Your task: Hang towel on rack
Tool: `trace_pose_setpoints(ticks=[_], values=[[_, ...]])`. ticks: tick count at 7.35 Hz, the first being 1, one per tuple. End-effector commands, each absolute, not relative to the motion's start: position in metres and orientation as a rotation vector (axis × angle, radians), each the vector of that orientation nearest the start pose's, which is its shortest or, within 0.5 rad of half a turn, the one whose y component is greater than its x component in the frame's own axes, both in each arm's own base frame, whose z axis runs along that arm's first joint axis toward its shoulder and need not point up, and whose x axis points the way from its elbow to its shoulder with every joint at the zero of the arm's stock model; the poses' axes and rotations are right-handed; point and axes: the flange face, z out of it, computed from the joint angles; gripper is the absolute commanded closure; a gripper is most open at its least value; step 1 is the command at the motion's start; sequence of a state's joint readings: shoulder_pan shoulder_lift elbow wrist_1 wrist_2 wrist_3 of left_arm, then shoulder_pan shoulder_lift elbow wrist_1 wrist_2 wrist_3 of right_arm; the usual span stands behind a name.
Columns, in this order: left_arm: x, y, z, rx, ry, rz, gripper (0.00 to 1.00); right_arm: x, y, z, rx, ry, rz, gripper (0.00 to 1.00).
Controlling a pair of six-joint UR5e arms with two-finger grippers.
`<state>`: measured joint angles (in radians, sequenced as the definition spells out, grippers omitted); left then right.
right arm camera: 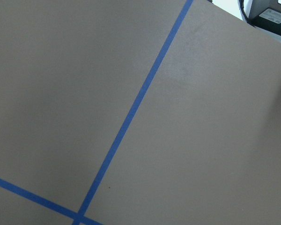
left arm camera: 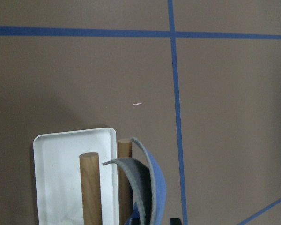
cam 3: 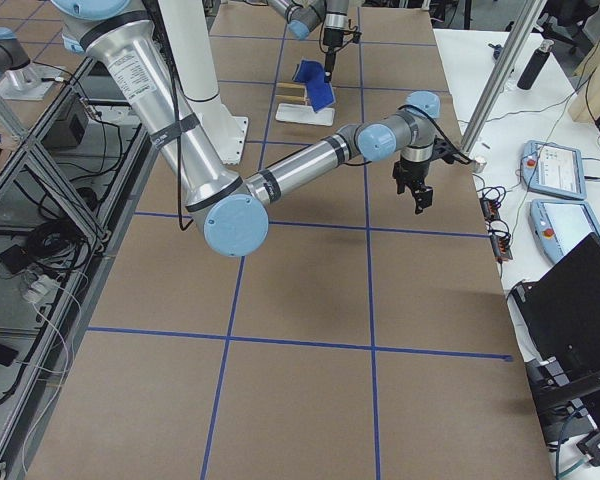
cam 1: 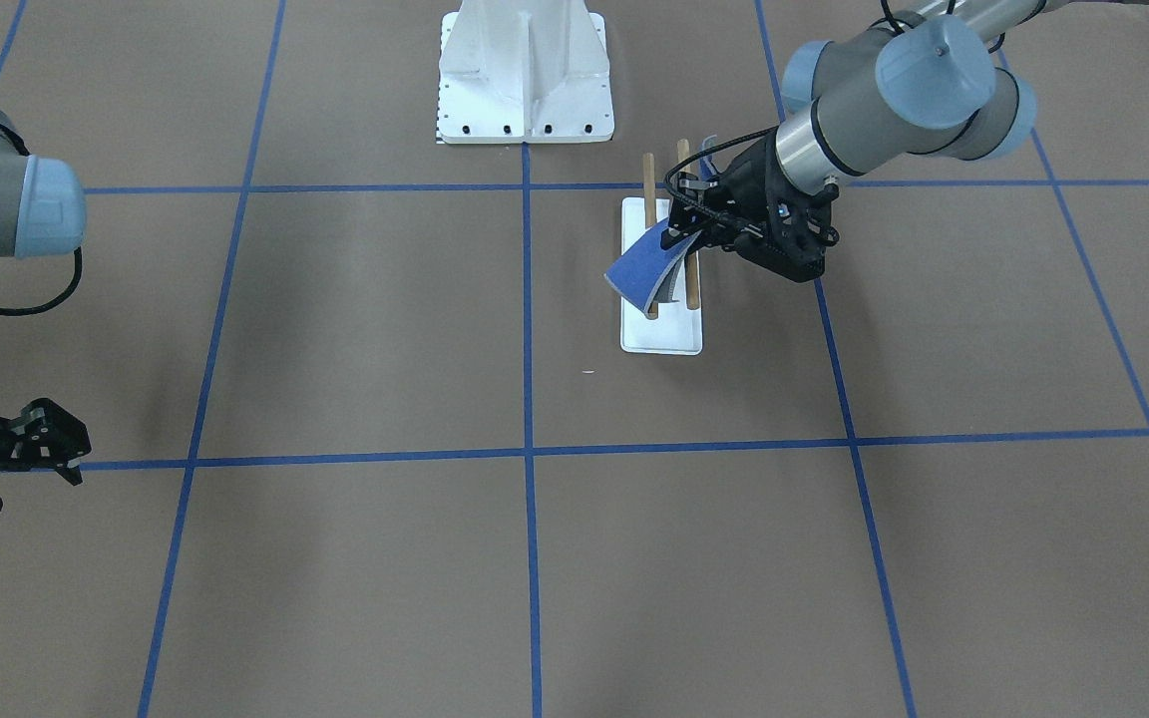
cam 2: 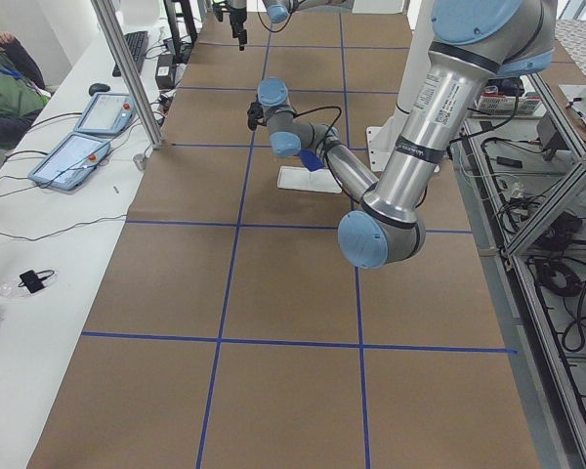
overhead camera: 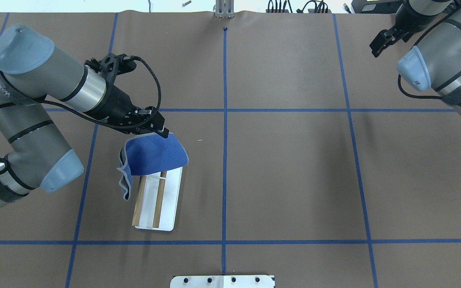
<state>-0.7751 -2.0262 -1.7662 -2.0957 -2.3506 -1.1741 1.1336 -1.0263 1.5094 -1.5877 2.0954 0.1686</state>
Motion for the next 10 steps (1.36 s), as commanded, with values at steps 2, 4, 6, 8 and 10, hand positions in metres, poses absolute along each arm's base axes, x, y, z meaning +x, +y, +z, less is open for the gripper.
trace_pose_setpoints(ticks=[2,4,6,8,10], values=[[0.366,-0.489,0.226,0.132,1.3,0.083,0.02,-0.219,-0.665,0.375,0.283,-0.633,-0.379,0.0],[0.335,-0.513,0.211,0.189,1.305,0.029,0.02,-0.21,-0.667,0.375,0.271,-0.66,-0.37,0.0],[0.321,-0.528,0.195,0.21,1.31,-0.088,0.02,-0.16,-0.685,0.406,0.199,-0.735,-0.289,0.0],[0.291,-0.548,0.207,0.241,1.279,-0.149,0.02,-0.095,-0.685,0.473,0.14,-0.757,-0.261,0.0],[0.247,-0.578,0.244,0.288,1.101,-0.08,0.02,-0.022,-0.659,0.537,0.102,-0.73,-0.158,0.0]])
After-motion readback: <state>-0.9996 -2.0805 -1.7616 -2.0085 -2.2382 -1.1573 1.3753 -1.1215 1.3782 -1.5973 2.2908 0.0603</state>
